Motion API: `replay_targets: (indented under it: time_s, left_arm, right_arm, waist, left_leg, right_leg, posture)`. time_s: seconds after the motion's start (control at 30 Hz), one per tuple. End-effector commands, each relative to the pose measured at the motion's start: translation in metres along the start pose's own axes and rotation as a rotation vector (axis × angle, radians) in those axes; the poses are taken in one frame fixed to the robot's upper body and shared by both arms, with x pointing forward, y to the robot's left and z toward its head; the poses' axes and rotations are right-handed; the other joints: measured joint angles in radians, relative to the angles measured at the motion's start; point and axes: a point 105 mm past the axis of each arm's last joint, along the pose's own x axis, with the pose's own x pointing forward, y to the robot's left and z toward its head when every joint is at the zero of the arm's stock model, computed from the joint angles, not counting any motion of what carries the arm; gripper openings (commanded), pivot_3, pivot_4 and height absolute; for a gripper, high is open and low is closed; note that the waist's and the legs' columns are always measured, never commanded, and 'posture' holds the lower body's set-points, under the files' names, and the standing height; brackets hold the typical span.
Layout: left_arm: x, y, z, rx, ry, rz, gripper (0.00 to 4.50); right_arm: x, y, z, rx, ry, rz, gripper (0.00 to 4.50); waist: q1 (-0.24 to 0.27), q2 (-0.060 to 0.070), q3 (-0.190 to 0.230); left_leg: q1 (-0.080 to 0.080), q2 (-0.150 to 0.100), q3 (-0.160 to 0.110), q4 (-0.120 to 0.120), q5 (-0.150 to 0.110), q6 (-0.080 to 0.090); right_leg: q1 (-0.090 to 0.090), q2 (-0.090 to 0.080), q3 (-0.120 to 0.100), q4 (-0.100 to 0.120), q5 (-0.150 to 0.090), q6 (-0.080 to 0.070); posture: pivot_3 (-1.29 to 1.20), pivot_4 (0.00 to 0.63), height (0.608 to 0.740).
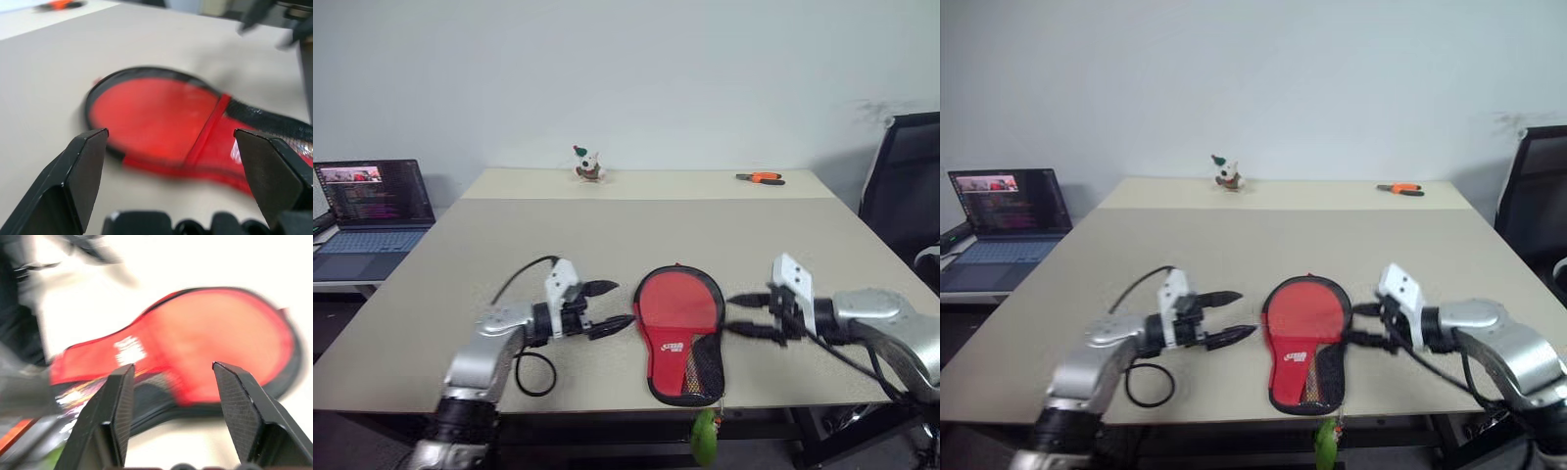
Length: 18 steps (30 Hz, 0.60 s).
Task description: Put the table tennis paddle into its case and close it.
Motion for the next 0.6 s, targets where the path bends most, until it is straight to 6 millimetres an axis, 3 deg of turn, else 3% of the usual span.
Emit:
replay_targets:
  time_s: [0.03,0.13,0.33,0.6]
  left_arm:
    - [-0.017,0.001,0.015,0.017,-0.028,0.085,4.50]
    - [-0.034,0.006,0.014,0.030,-0.014,0.169,4.50]
    - [-0.030,0.018,0.020,0.075,-0.021,0.271,4.50]
    - [-0.034,0.030,0.010,0.101,0.005,0.348,4.50]
  right_arm:
    - [0.012,-0.030,0.003,-0.054,-0.037,-0.082,2.75]
    - [0.024,-0.053,0.003,-0.058,-0.055,-0.147,2.75]
    - [0.020,-0.082,-0.006,-0.069,-0.028,-0.169,2.75]
    - [0.020,-0.083,-0.014,-0.086,0.008,-0.174,2.75]
  waist:
    - [0.003,0.001,0.001]
    - [0.001,0.002,0.002]
    - [0.007,0.003,0.004]
    - [-0.001,0.003,0.004]
  left_leg:
    - [0.000,0.000,0.000,0.000,0.000,0.000]
    - [0.000,0.000,0.001,0.000,0.000,0.000]
    - [-0.001,-0.001,0.003,0.000,0.000,0.000]
    - [-0.001,0.001,0.005,-0.002,0.000,0.000]
  right_leg:
    - [0.000,0.000,0.000,0.000,0.000,0.000]
    - [-0.001,0.000,0.001,0.000,0.003,-0.005]
    - [-0.002,0.000,0.002,0.000,0.004,-0.006]
    - [-0.005,0.000,0.003,0.002,0.005,-0.009]
  posture:
    - [0.00,0.150,0.740]
    - [0.00,0.150,0.740]
    - [0.00,0.150,0.740]
    - [0.00,0.150,0.740]
